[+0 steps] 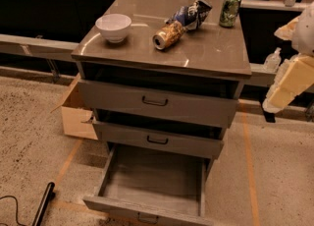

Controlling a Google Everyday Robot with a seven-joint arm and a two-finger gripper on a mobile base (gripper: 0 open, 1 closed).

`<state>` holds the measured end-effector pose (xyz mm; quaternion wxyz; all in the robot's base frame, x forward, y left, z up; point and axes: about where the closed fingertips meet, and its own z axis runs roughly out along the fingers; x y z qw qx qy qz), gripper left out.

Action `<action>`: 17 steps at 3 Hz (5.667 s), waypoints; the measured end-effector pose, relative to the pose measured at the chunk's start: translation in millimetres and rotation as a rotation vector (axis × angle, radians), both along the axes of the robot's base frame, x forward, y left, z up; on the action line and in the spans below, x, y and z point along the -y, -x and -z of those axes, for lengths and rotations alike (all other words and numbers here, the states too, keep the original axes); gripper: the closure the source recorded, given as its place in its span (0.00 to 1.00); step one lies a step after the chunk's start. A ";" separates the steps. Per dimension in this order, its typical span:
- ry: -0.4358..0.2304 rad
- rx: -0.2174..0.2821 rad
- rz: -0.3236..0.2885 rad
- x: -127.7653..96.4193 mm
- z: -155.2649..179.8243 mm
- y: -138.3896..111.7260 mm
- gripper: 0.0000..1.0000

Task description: Place green can into bottom drawer

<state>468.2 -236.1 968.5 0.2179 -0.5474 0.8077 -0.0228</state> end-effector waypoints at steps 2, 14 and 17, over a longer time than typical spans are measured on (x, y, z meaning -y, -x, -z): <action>-0.326 0.202 0.195 61.4 28.3 -79.6 0.00; -0.805 0.674 0.649 78.9 80.6 -454.7 0.00; -0.824 0.770 0.736 80.3 80.3 -505.1 0.00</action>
Offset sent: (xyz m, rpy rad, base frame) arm 0.1551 -0.1209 -0.0340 0.6129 -0.4429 -0.3390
